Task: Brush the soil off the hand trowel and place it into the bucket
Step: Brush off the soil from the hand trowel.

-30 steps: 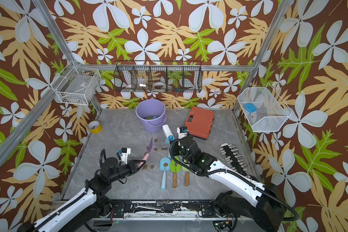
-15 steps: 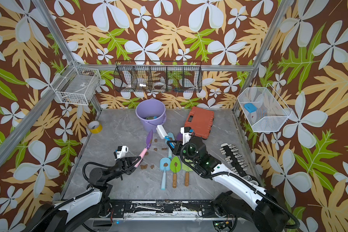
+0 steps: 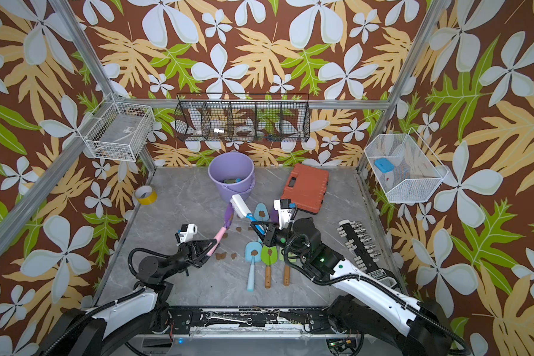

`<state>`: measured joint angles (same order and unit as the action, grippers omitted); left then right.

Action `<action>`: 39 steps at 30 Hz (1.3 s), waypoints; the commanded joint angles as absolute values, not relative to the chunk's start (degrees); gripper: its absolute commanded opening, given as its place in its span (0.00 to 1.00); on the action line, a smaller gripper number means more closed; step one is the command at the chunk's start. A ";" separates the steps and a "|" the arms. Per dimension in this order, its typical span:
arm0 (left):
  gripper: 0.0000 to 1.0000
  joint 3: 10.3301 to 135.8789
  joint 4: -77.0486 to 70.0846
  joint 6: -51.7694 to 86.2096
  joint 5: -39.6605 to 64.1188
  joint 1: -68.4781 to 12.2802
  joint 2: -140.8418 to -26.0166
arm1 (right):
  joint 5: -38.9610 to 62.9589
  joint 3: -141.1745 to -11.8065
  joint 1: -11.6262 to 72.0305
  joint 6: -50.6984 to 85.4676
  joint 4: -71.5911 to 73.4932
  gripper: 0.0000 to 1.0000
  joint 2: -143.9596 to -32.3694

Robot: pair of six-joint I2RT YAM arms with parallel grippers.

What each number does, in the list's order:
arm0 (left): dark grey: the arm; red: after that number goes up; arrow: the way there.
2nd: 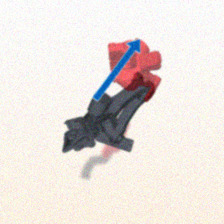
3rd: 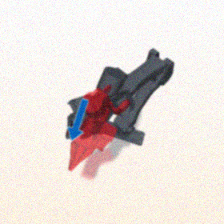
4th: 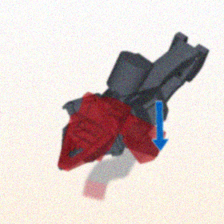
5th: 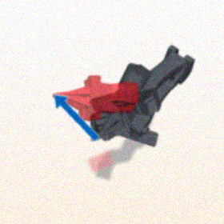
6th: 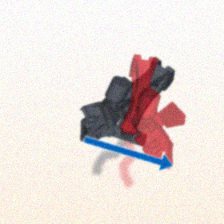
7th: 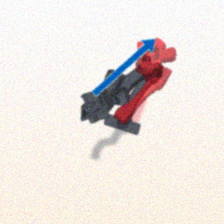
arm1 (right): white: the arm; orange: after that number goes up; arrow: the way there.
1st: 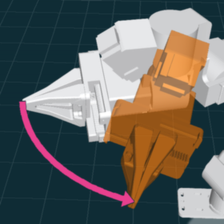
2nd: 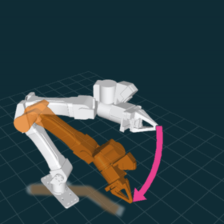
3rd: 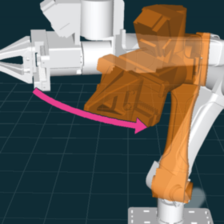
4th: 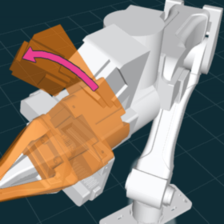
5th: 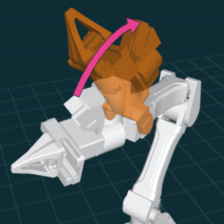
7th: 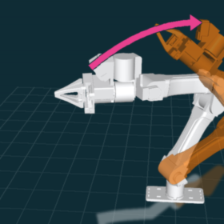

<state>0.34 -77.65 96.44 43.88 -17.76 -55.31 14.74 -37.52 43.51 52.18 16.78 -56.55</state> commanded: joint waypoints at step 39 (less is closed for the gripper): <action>0.00 8.57 -40.89 76.17 42.19 -15.06 -45.02 | 1.76 -42.75 46.82 44.01 2.21 0.00 -67.99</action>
<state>7.14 -51.09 82.70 42.19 -15.16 -46.68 3.05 -42.09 46.74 44.31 1.13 -67.13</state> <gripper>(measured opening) 0.272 0.193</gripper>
